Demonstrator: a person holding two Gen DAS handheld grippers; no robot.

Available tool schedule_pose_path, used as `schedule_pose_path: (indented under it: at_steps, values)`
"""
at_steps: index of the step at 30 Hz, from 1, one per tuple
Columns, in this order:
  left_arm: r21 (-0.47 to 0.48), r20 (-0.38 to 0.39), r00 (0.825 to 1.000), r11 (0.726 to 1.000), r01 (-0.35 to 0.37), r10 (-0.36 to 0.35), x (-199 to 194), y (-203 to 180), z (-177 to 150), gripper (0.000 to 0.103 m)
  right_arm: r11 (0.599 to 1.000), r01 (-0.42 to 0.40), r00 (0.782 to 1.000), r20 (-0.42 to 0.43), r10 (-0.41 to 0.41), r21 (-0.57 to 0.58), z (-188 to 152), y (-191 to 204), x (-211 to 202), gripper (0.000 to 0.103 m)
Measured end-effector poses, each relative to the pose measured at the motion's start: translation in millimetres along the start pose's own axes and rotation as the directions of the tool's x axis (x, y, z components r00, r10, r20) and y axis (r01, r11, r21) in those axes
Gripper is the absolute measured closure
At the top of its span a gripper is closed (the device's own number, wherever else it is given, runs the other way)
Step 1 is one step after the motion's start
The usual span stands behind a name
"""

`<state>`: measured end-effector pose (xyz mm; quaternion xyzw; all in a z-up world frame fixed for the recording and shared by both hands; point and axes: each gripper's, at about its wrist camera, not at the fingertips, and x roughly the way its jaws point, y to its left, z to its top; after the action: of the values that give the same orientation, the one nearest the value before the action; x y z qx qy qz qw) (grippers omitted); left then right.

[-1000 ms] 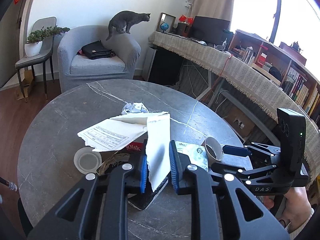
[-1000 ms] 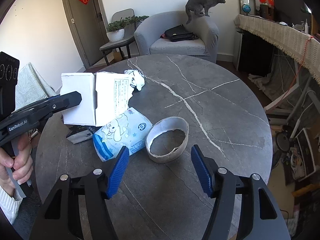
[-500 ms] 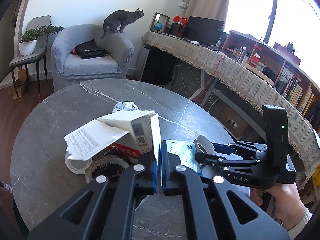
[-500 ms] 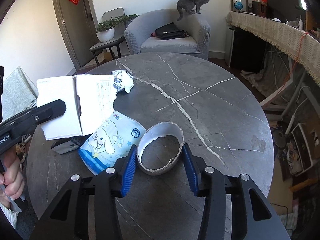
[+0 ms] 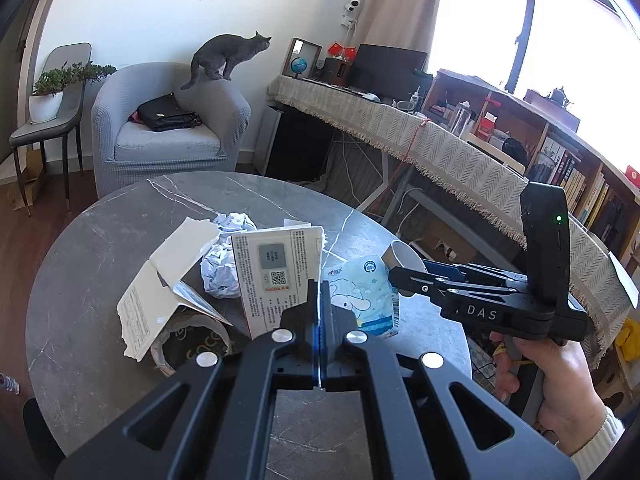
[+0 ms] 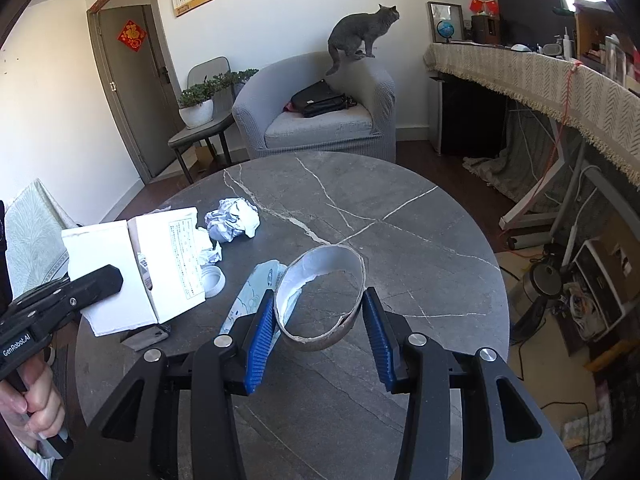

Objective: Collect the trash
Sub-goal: 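Lift the white paper box with the left tool away from the table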

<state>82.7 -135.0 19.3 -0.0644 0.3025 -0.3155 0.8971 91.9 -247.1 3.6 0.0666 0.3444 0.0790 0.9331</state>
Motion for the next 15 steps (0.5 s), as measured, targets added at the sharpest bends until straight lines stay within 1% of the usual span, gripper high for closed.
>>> schedule_pose_path:
  at_steps: [2,3,5,9,11,13,15]
  values:
    - [-0.001,0.016,1.0,1.0,0.007,-0.007,-9,-3,-2,0.102,1.0,-0.001,1.0,0.017,0.001,-0.004,-2,4,-6,0.058]
    - [-0.003,0.026,1.0,1.0,0.015,-0.015,-13,-4,-2,0.102,1.0,-0.012,1.0,0.014,0.012,-0.005,-3,6,-7,0.058]
    - [-0.008,0.045,0.999,1.0,0.029,-0.028,-23,-5,-4,0.102,1.0,-0.006,1.0,0.021,0.006,-0.009,-7,9,-10,0.058]
    - [-0.007,0.041,0.999,1.0,0.022,-0.022,-32,-8,-9,0.102,1.0,-0.007,0.998,0.056,0.007,0.004,-11,10,-22,0.058]
    - [-0.005,0.037,0.999,1.0,0.019,-0.019,-37,-9,-12,0.102,1.0,-0.013,0.999,0.042,0.012,0.005,-13,11,-23,0.058]
    - [-0.001,0.029,0.999,1.0,0.014,-0.014,-40,-11,-15,0.102,1.0,0.018,1.0,0.024,-0.018,-0.003,-17,12,-22,0.058]
    - [0.006,0.026,1.0,1.0,0.011,-0.012,-45,-12,-19,0.102,0.997,0.069,0.997,0.023,-0.069,-0.021,-21,13,-24,0.058]
